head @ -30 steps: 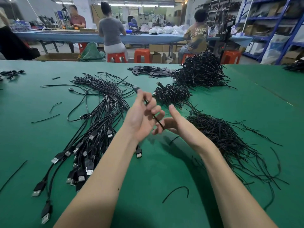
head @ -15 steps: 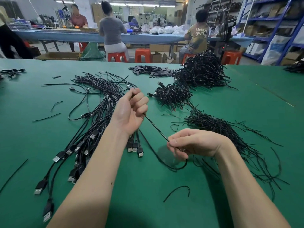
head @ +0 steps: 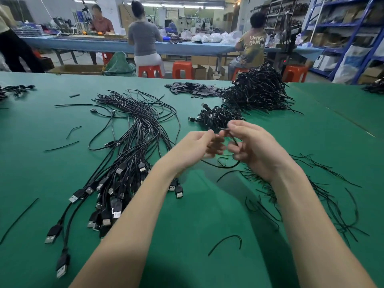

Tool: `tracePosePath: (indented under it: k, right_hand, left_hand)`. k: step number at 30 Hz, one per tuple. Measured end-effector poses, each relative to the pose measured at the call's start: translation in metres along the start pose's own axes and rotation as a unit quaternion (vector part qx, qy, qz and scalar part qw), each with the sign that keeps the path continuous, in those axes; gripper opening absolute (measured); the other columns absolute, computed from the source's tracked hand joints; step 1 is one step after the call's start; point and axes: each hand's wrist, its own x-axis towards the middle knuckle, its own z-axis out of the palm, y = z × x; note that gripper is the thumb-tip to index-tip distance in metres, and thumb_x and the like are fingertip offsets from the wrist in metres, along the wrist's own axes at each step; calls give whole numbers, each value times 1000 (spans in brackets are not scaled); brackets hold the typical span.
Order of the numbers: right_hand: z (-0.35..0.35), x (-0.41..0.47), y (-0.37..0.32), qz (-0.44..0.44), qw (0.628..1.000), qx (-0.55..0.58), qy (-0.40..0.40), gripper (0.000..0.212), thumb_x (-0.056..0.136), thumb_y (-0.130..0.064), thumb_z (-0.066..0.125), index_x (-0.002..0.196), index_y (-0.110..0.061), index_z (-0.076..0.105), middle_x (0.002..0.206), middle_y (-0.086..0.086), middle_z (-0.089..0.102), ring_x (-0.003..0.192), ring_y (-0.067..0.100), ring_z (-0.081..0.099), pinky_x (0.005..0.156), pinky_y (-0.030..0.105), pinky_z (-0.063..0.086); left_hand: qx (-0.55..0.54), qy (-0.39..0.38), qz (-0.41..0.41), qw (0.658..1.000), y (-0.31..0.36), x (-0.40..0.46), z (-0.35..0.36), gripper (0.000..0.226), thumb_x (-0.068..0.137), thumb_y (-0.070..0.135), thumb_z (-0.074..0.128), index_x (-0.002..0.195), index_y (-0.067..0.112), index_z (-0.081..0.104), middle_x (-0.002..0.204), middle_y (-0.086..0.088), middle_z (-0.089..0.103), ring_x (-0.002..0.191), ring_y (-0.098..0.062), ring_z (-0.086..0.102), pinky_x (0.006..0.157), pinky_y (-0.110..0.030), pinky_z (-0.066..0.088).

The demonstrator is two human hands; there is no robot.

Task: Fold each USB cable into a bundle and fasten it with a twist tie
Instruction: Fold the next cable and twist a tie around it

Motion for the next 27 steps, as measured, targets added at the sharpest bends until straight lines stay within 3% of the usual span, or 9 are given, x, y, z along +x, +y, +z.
tracePosePath:
  k: [4,6,8,10,12,15,20,25,27]
  right_hand:
    - [8,-8,6,69,976,14,-205,17,94,-14,62,108,-8,56,95,5,65,65,14,59,58,26,53]
    - [6,-11,15,125,949,43,-285,11,93,-13,58,103,-9,53,98,9,64,80,20,63,81,46,59]
    - [2,-12,25,159,925,49,-341,5,95,-8,55,98,-11,53,97,10,61,87,21,60,88,55,57]
    - [-2,-12,33,182,919,52,-346,10,95,-6,56,95,-16,55,91,7,59,80,17,58,75,41,61]
    - [-4,-10,35,187,940,18,-284,17,91,-6,62,91,-21,55,79,1,55,62,9,50,53,20,51]
    - [-10,-3,34,148,980,-54,-119,21,90,-9,66,90,-25,54,65,-6,49,50,5,37,43,15,29]
    - [-5,6,22,84,985,-150,4,14,99,-15,56,87,-22,58,63,-8,55,54,8,47,51,24,36]
    - [4,9,17,43,935,-342,89,10,97,-21,52,91,-24,58,85,5,68,68,18,58,67,36,50]
    - [13,10,17,18,949,-293,114,11,95,-13,51,91,-21,57,86,6,65,66,16,62,63,33,55]
  left_hand:
    - [-198,41,11,979,-2,5,6,44,110,27,28,126,0,59,122,-14,69,112,-26,64,109,-40,42]
    - [-351,15,13,936,0,4,3,49,110,29,24,134,-4,52,129,-17,66,115,-27,66,107,-39,47]
    - [-472,-25,34,880,2,0,-5,52,110,28,22,133,-8,51,129,-22,64,114,-33,67,98,-38,55]
    - [-519,-71,48,850,5,-4,-16,53,110,26,22,125,-9,59,126,-22,66,109,-32,69,89,-36,59]
    - [-514,-126,48,847,5,-9,-25,53,108,25,26,119,-5,67,123,-18,68,103,-27,72,79,-31,61]
    - [-411,-188,25,892,3,-15,-32,46,102,29,36,118,3,71,122,-12,70,85,-18,75,63,-21,59]
    - [-94,-249,-61,962,-1,-12,-22,51,109,32,28,111,3,70,115,-17,72,76,-21,75,55,-18,55]
    - [202,-96,-69,972,-10,1,-10,46,106,28,28,106,1,65,99,-10,76,74,-27,76,59,-25,55]
    - [305,9,-14,952,-17,6,-9,43,106,31,31,102,9,67,102,-7,75,78,-24,75,75,-33,59]
